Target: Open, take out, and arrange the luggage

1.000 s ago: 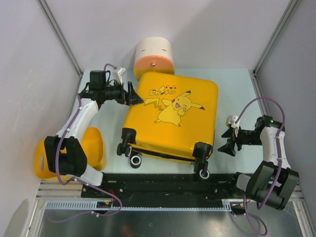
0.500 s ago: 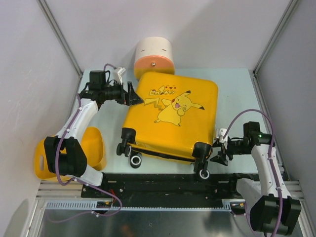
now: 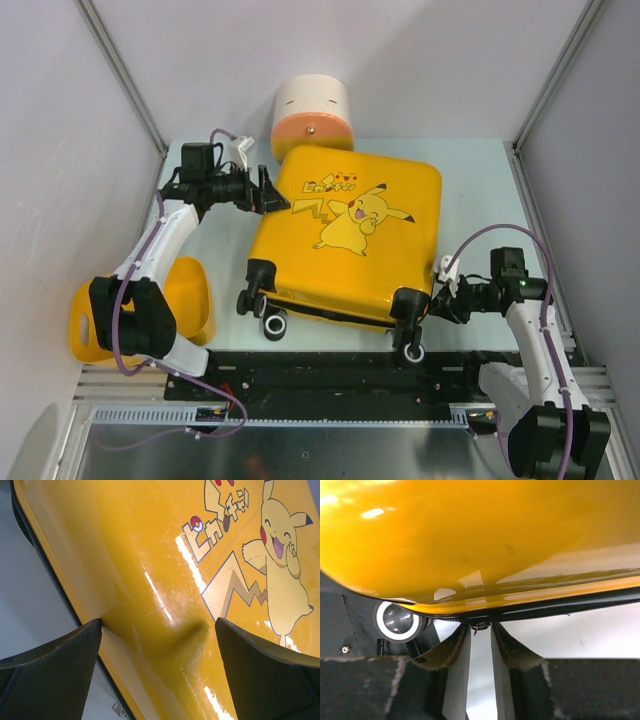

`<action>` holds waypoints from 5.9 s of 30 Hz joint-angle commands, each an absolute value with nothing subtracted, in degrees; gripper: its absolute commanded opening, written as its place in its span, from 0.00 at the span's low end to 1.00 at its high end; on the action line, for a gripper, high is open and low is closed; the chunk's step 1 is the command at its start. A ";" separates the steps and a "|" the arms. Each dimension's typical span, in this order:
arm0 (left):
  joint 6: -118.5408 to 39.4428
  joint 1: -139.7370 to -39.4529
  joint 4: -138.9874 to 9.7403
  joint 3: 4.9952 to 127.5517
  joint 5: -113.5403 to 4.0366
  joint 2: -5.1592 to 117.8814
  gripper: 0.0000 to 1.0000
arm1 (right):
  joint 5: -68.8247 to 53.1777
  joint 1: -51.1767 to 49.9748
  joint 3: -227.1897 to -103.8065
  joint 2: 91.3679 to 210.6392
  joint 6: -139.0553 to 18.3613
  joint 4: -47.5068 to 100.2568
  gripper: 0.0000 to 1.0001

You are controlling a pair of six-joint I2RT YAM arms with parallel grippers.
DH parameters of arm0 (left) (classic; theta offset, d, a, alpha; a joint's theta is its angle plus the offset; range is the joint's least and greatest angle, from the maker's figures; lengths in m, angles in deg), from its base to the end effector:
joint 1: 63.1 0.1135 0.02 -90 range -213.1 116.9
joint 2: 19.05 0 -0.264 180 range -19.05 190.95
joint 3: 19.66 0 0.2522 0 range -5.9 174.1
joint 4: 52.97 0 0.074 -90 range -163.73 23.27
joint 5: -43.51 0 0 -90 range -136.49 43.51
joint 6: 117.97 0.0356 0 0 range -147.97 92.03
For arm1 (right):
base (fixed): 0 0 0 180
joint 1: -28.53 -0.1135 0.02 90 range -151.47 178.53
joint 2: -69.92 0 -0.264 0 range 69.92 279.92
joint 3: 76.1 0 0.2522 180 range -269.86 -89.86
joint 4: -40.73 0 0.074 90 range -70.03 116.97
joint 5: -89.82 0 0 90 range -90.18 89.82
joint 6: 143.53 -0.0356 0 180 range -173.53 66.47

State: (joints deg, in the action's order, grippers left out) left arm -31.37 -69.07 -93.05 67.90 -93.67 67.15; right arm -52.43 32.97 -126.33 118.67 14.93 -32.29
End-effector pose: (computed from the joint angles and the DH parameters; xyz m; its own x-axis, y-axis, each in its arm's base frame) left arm 0.3267 -0.0604 0.3215 -0.6590 0.0284 -0.7516 0.6018 0.6193 -0.5043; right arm 0.1302 0.0181 0.2276 -0.1591 -0.5588 -0.8139 -0.9539 0.2995 -0.0192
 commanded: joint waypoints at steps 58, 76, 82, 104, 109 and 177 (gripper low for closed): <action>-25.51 -68.19 -93.89 67.49 -96.15 69.81 0.95 | -59.86 43.12 -129.15 133.99 -1.39 12.96 0.00; -27.61 -65.83 -94.06 71.98 -87.27 64.02 1.00 | -59.95 32.94 -130.47 139.54 -3.61 13.27 0.00; -30.52 -61.85 -93.97 70.57 -98.94 68.66 1.00 | -59.42 26.78 -127.13 134.01 -2.47 10.01 0.00; -32.02 -86.84 -94.06 107.12 -95.99 100.50 0.89 | -52.39 36.09 -123.61 117.47 -7.64 -4.42 0.00; -30.61 -78.75 -94.15 100.23 -90.00 82.80 0.99 | -50.55 30.31 -122.39 117.03 -16.34 0.24 0.00; 4.20 -113.28 -122.71 45.96 -66.35 37.03 0.00 | -57.30 50.43 -131.34 139.25 -11.07 29.32 0.00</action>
